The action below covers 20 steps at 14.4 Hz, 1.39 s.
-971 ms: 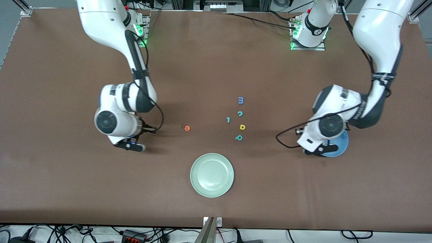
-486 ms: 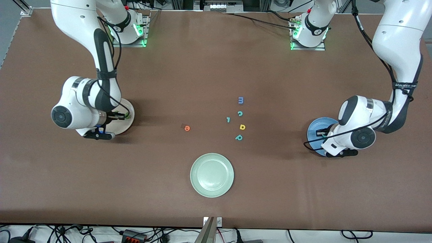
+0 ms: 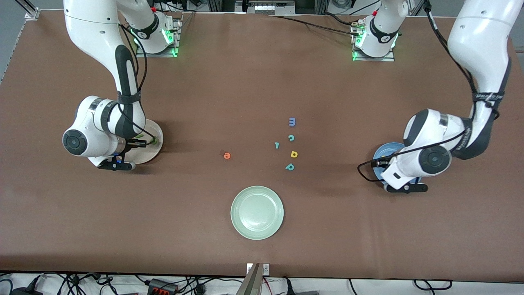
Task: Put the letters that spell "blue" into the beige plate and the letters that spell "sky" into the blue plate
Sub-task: 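Reach the right gripper to the orange e while the left gripper withdraws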
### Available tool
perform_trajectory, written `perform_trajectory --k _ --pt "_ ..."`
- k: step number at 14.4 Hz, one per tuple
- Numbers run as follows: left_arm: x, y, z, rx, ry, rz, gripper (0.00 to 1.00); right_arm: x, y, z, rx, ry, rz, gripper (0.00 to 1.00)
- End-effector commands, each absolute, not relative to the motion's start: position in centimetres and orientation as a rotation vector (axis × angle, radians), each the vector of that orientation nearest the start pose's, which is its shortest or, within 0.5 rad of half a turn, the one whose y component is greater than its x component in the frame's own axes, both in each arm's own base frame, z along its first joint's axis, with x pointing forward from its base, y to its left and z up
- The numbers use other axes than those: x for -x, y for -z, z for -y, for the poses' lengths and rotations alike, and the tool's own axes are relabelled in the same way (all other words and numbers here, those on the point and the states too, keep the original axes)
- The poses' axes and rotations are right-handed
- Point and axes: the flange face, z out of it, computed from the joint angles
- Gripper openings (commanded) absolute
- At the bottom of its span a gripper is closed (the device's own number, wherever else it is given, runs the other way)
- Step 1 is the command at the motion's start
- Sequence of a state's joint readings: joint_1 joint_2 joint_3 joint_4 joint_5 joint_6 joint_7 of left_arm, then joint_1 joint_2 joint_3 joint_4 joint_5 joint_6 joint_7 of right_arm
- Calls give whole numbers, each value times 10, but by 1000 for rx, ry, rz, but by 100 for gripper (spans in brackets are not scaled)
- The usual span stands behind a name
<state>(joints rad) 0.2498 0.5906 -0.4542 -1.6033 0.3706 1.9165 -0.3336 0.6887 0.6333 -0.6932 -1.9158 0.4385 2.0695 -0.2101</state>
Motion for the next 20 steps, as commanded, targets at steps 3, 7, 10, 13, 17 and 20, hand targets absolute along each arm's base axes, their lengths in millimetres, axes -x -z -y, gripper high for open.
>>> perform_trajectory --k 3,7,10,13,17,20 --pt "-665 -423 58 2953 -134 -221 100 -594 -210 -47 3122 -408 -45 100" --pt "-657 -515 46 3071 -259 -336 100 -607 -240 -125 3084 -283 41 100" --pt "-648 -563 36 3129 -222 -336 100 -610 -245 -205 3104 -210 62 100" --pt "-620 -595 32 3143 -170 -293 100 -595 -236 -277 3130 -190 -133 100" --pt "-586 -576 49 3090 -81 -275 100 -575 -207 -350 3119 -44 -375 100" --pt "-575 -582 28 3161 20 -207 100 -571 -191 -384 3099 -14 -465 100"
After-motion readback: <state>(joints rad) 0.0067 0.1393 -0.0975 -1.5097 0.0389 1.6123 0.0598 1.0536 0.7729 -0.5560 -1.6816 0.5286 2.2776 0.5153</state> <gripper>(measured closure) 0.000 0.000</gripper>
